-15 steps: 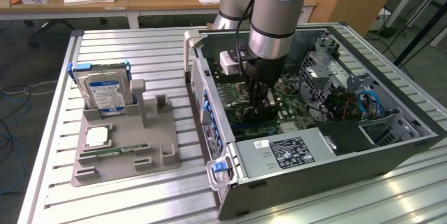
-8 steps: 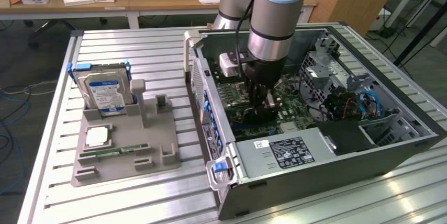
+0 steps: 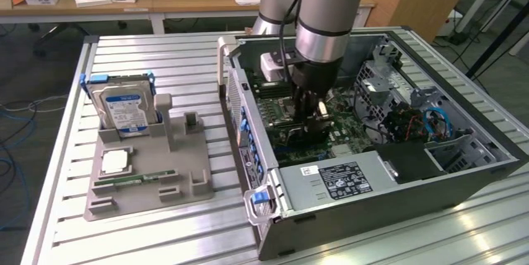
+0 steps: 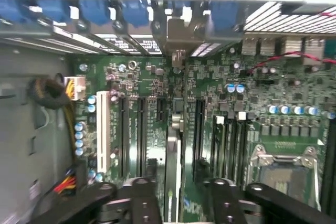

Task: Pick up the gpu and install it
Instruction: 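Insert the gpu into the slot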

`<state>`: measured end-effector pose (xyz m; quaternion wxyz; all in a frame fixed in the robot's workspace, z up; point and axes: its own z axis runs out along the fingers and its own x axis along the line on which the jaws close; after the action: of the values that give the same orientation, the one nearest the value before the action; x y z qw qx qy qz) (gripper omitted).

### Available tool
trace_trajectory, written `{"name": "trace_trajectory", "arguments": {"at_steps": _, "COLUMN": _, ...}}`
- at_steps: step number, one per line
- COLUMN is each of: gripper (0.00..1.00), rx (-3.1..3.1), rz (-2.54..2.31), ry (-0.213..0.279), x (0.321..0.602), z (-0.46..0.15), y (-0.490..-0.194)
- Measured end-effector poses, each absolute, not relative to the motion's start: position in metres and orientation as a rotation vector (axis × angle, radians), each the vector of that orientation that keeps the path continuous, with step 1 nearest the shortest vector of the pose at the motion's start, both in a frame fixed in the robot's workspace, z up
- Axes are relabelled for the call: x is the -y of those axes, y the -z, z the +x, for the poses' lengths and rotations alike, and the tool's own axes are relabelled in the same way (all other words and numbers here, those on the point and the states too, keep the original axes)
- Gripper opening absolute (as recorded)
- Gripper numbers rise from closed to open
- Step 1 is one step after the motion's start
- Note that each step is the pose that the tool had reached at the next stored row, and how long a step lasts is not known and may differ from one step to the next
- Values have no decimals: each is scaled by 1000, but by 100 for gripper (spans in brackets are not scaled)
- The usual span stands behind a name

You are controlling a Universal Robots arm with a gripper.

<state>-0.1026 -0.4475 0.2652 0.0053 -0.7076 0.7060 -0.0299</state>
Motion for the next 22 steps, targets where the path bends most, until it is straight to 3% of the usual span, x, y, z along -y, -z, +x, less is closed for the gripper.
{"name": "trace_trajectory", "arguments": {"at_steps": 6, "gripper": 57, "rx": -2214, "rz": -2219, "ry": 101, "x": 447, "z": -104, "y": -292}}
{"name": "trace_trajectory", "arguments": {"at_steps": 9, "gripper": 49, "rx": -2214, "rz": -2220, "ry": 103, "x": 447, "z": -104, "y": -305}}
{"name": "trace_trajectory", "arguments": {"at_steps": 15, "gripper": 20, "rx": -2215, "rz": -2220, "ry": 105, "x": 447, "z": -105, "y": -306}}
{"name": "trace_trajectory", "arguments": {"at_steps": 17, "gripper": 20, "rx": -2215, "rz": -2220, "ry": 105, "x": 447, "z": -105, "y": -306}}
{"name": "trace_trajectory", "arguments": {"at_steps": 19, "gripper": 11, "rx": -2215, "rz": -2220, "ry": 105, "x": 447, "z": -105, "y": -306}}
{"name": "trace_trajectory", "arguments": {"at_steps": 22, "gripper": 11, "rx": -2215, "rz": -2220, "ry": 105, "x": 447, "z": -105, "y": -306}}
